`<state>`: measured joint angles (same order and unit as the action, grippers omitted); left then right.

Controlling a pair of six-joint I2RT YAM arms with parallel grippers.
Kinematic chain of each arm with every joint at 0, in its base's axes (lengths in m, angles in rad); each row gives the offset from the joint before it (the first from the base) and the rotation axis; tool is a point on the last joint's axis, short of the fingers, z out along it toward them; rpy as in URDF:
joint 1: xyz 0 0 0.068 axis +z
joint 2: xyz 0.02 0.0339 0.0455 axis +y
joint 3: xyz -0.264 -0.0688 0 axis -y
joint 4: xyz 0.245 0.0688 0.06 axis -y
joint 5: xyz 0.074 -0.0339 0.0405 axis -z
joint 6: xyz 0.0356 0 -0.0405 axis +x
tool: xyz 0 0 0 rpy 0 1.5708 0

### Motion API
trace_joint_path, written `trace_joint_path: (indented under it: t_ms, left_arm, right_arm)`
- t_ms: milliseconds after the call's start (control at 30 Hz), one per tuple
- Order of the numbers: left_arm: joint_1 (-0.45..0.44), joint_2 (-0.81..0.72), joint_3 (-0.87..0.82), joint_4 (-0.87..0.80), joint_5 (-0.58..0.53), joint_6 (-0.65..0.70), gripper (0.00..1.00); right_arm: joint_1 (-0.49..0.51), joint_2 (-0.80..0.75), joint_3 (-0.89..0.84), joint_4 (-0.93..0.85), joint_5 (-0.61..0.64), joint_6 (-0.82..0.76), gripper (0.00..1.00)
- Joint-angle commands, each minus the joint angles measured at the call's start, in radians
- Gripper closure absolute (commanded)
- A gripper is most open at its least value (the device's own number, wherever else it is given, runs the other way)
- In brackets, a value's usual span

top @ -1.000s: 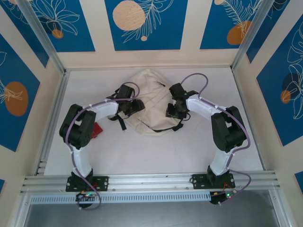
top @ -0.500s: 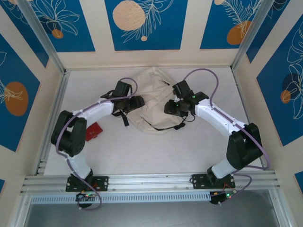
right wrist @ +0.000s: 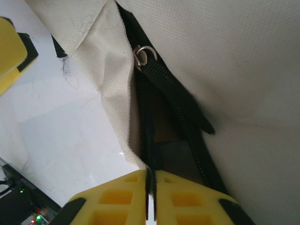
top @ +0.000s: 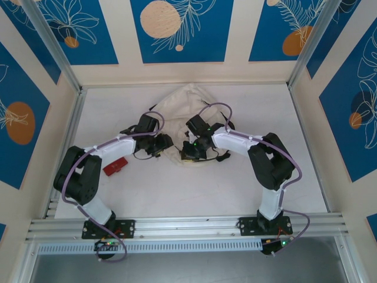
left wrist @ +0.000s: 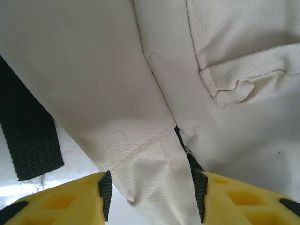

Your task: Pack books, pencil case, and school supplies into a backpack

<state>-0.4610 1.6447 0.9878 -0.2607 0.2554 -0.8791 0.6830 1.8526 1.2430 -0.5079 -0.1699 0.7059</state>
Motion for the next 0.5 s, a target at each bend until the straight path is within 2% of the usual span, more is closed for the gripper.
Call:
trace_joint_path:
  t_ms: [0, 167, 467]
  left_arm:
    - [-0.004, 0.015, -0.006, 0.053, 0.05, -0.028, 0.49]
    - [-0.007, 0.049, 0.0, 0.068, 0.066, -0.033, 0.5]
    - [-0.028, 0.101, 0.027, 0.041, 0.098, -0.002, 0.59]
  right_arm:
    - [0.017, -0.003, 0.006, 0.04, -0.076, 0.016, 0.89]
    - [0.031, 0.017, -0.058, 0.065, -0.082, 0.033, 0.91]
    - [0.035, 0.065, -0.083, 0.074, -0.049, 0.018, 0.92]
